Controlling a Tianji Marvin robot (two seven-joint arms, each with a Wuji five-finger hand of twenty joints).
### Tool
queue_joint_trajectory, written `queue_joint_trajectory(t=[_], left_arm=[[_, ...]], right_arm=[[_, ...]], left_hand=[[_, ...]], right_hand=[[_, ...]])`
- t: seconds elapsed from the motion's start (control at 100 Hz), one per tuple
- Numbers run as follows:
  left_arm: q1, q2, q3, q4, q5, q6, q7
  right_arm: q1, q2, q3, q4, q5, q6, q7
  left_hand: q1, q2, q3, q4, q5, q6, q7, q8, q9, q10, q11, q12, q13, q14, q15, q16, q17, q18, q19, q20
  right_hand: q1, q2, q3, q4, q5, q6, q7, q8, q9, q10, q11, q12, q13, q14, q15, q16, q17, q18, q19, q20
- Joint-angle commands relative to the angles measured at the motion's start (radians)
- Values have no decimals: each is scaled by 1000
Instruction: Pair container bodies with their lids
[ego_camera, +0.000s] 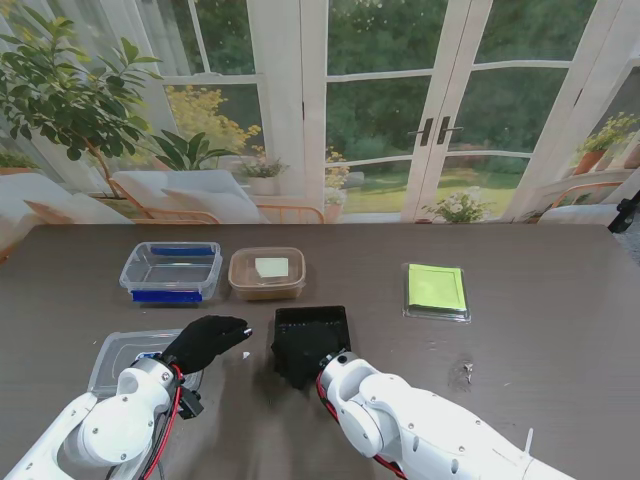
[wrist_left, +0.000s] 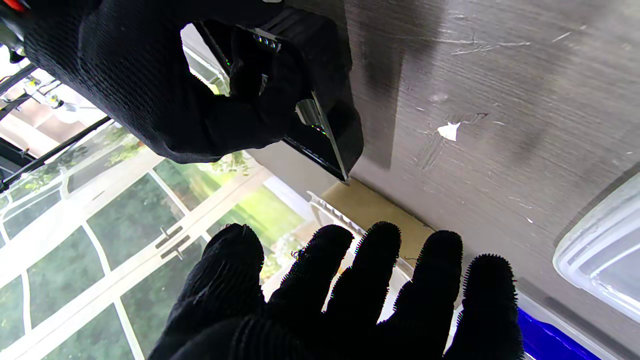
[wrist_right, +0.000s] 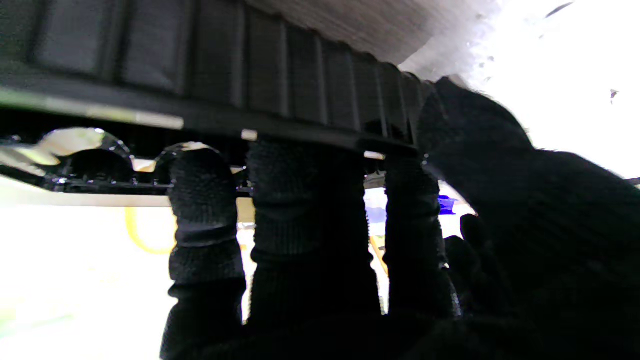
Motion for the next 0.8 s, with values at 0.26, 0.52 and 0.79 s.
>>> queue_joint_trajectory(t=[0.26, 0.52, 0.79], left_arm=[[0, 1, 1, 1, -4, 0, -28], [0, 1, 1, 1, -5, 2, -30], [2, 2, -1, 0, 1, 3, -33]], right_arm=[[0, 11, -2, 1, -8, -9, 40], [-31, 23, 52, -23, -15, -38, 24], [-127, 62, 244, -157, -56, -69, 43]], left_hand=[[-4, 57, -16, 13, 6, 7, 0, 7, 2, 11, -1, -7, 5, -1, 9, 6, -1, -17, -32, 17], [-3, 57, -15, 14, 8, 9, 1, 8, 6, 13, 0, -6, 7, -1, 10, 6, -2, -18, -33, 17], [-3, 57, -16, 14, 8, 10, 1, 8, 11, 14, 0, -5, 8, 0, 10, 6, -1, -17, -33, 16]], right_hand=[[-109, -7, 42, 80, -33, -15, -179, 58, -144, 26, 48, -50, -85, 13, 34, 6, -186, 19, 19, 47], [-227, 20, 10, 188, -109, -10, -327, 155, -261, 39, 64, -51, -159, 29, 70, 15, -245, 28, 9, 72], [-318, 234, -79, 213, -157, 28, -343, 149, -257, 37, 41, -75, -178, 48, 33, -8, -246, 37, 6, 86]])
